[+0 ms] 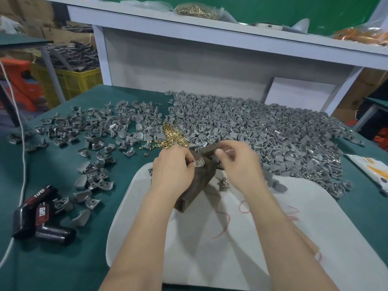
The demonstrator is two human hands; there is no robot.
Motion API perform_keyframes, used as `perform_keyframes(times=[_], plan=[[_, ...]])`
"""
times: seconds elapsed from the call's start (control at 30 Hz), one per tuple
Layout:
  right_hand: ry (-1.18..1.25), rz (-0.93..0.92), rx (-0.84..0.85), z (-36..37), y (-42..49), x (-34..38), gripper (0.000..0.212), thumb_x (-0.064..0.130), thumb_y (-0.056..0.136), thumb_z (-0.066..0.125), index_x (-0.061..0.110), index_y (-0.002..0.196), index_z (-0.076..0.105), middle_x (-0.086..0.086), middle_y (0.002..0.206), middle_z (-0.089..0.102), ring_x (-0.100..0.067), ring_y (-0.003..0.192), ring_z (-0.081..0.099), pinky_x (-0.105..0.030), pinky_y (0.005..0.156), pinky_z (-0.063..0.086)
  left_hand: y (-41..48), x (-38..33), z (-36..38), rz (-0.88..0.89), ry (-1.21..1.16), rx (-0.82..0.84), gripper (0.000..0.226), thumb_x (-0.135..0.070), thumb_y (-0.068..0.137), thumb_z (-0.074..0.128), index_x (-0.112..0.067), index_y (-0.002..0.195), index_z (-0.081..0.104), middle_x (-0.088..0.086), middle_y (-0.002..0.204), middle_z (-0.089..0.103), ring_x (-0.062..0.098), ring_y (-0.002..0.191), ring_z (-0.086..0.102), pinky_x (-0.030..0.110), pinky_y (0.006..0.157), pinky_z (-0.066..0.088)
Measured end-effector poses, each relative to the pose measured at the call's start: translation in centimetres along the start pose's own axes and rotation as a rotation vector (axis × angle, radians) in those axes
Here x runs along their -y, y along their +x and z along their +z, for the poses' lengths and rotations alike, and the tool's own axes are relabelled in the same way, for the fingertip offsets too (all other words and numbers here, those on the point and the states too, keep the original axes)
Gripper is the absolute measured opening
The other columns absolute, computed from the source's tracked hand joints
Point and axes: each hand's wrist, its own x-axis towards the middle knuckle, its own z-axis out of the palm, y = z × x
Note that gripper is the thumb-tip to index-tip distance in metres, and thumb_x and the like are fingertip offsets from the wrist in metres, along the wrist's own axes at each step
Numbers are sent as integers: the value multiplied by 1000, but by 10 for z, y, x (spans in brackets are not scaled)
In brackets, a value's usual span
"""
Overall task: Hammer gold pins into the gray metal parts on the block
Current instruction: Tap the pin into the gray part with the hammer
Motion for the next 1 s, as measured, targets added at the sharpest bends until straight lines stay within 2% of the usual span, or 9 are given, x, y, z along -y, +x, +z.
perform_keyframes(times=[0.1, 0.17, 0.23, 0.4, 0.5, 0.63, 0.77, 0.9, 1.0], plan=[[-310, 157, 108, -23, -1, -18, 33, 48, 88, 56, 17, 92, 66, -5, 94, 67, -23, 85, 62, -34, 78, 51, -1, -2, 1, -8, 0, 5, 15, -20, 86, 62, -25, 73, 60, -3, 97, 62, 23, 96, 57, 44, 86, 49], [-449, 225, 298, -21, -3, -24, 29, 44, 89, 56, 15, 89, 59, -5, 85, 63, -24, 78, 59, -30, 67, 46, -2, -4, 0, -16, 0, 7, 13, -20, 86, 62, -24, 73, 62, -4, 94, 61, 22, 94, 57, 44, 85, 50], [-407, 228, 339, -16, -3, -24, 25, 37, 91, 56, 12, 88, 56, -6, 83, 61, -26, 77, 58, -28, 61, 41, -3, -6, 0, -16, 10, 5, 11, -21, 85, 62, -23, 74, 64, -4, 93, 62, 21, 93, 57, 43, 85, 50], [-151, 246, 292, -20, 0, -28, 19, 26, 91, 56, 7, 89, 56, -12, 78, 69, -26, 68, 69, -43, 73, 56, -3, -7, -1, -20, 20, 11, 12, -25, 85, 63, -26, 74, 62, -4, 91, 62, 21, 92, 57, 42, 85, 50], [-147, 208, 228, -24, -3, -31, 13, 28, 90, 55, 16, 91, 53, -4, 75, 65, -19, 55, 65, -35, 64, 55, -4, -7, -1, -11, 44, 9, 12, -26, 87, 62, -25, 75, 62, -4, 90, 59, 23, 94, 55, 42, 86, 47], [-62, 117, 120, -26, -9, -27, 29, 32, 91, 55, 27, 120, 56, 1, 78, 59, -23, 66, 54, -31, 66, 46, -3, -5, -1, -27, 62, -14, 15, -25, 89, 60, -25, 74, 59, -1, 97, 63, 25, 99, 56, 43, 88, 46], [-107, -49, -15, -29, -20, -16, 37, 32, 92, 55, 36, 128, 54, 1, 107, 68, -25, 98, 61, -33, 80, 47, -2, -5, -2, -50, 76, -32, 17, -24, 90, 60, -26, 73, 55, 4, 110, 64, 27, 102, 55, 44, 91, 45], [-44, -181, -219, -33, -33, -7, 38, 34, 93, 53, 40, 131, 51, 3, 97, 70, -20, 82, 62, -33, 73, 49, -2, -5, -1, -54, 45, -38, 16, -20, 89, 61, -23, 73, 59, 2, 94, 62, 27, 95, 55, 44, 86, 46], [-95, -217, -157, -32, -44, -5, 39, 33, 92, 55, 40, 130, 51, 3, 93, 71, -19, 74, 62, -29, 68, 48, -2, -5, -1, -51, 38, -33, 13, -21, 89, 61, -21, 77, 65, 2, 93, 63, 28, 94, 55, 45, 86, 47]])
